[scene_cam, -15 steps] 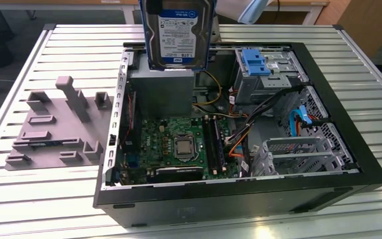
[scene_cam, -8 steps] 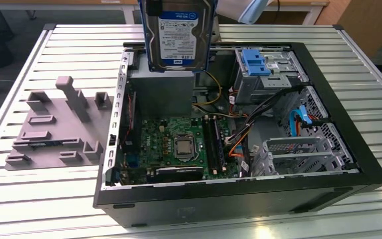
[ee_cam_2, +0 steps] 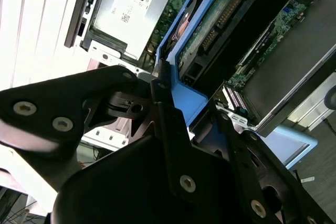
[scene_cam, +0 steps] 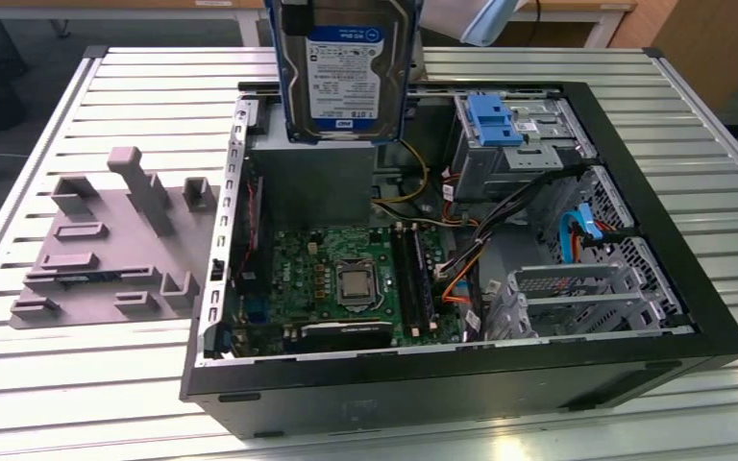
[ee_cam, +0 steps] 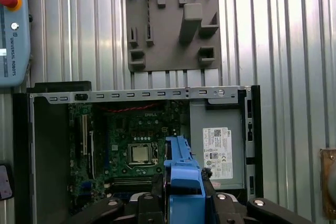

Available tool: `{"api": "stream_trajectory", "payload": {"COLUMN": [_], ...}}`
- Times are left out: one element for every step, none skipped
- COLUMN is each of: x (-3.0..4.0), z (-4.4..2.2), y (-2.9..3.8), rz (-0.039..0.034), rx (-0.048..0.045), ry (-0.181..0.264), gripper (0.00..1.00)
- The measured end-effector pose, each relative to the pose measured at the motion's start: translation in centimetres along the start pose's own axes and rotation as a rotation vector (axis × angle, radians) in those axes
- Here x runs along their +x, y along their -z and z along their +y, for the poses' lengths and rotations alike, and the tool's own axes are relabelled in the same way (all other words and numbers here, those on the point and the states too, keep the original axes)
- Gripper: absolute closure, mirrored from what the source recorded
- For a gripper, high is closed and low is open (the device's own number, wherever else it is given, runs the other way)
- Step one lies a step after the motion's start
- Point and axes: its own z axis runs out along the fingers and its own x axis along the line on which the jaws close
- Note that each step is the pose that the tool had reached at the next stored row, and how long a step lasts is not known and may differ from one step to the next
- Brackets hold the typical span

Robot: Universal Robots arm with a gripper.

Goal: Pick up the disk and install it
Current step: 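Pick up the disk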

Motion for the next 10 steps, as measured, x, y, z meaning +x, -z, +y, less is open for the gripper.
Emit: {"api": "stream_trajectory", "payload": {"x": [0.09,0.18,0.28,0.36,0.46,0.54,0.63,0.71,0.79,0.88], "z": [0.00,-0.01,-0.02,-0.02,-0.03,-0.03,-0.04,-0.04,-0.05,-0.05], "y": [0.00,0.00,0.00,0.00,0.00,0.00,0.00,0.00,0.00,0.00], "rz": [-0.0001,-0.0001,-0.0001,0.0000,0.0000,-0.0001,-0.0001,-0.0001,-0.0001,-0.0002], "rx": [0.0000,0.0000,0.0000,0.0000,0.0000,0.0000,0.0000,0.0000,0.0000,0.0000], "ry": [0.000,-0.001,-0.001,-0.001,-0.002,-0.002,-0.003,-0.003,-0.003,-0.004], "gripper": [0.64,0.64,0.64,0.64,0.64,0.64,0.64,0.64,0.64,0.64]}}
